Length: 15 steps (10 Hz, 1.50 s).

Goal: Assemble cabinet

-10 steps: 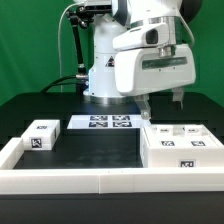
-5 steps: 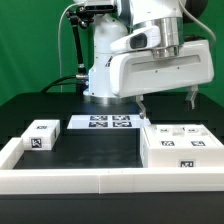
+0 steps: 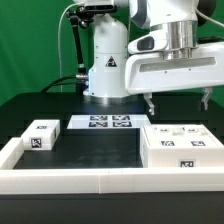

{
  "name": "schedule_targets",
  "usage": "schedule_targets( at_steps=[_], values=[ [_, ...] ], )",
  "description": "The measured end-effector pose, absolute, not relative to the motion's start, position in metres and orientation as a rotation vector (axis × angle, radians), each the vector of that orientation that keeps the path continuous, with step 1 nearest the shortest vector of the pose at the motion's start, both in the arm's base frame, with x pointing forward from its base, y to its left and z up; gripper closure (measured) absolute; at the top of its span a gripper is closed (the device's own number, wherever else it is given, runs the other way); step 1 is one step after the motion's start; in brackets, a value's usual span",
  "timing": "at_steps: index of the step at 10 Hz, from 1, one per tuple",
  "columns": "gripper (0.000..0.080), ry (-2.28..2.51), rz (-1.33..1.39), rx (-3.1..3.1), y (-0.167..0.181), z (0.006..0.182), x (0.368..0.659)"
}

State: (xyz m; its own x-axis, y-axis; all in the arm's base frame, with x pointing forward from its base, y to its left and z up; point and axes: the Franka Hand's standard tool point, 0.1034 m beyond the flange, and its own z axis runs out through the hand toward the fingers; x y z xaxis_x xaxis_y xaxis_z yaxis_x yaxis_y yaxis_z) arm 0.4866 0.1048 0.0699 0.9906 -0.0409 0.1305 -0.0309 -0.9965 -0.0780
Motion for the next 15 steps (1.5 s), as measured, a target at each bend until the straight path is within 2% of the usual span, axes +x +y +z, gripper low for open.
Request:
schedule_targets(
  at_steps=[2, 5, 8, 10, 11, 15],
  values=[
    [0.0003, 0.242, -0.191, -3.032, 0.103, 0.069, 0.487],
    [0.0003, 0.233, -0.186, -3.033, 0.106, 0.067, 0.485],
    [0.0003, 0.216, -0.195, -3.053, 0.114, 0.043, 0.474],
    [0.0003, 0.126, -0.199, -3.082, 0.098, 0.034, 0.476],
    [0.0003, 0.087, -0.201, -3.088, 0.088, 0.032, 0.480],
    [0.0003, 0.080, -0.198, -3.087, 0.091, 0.031, 0.479]
  ],
)
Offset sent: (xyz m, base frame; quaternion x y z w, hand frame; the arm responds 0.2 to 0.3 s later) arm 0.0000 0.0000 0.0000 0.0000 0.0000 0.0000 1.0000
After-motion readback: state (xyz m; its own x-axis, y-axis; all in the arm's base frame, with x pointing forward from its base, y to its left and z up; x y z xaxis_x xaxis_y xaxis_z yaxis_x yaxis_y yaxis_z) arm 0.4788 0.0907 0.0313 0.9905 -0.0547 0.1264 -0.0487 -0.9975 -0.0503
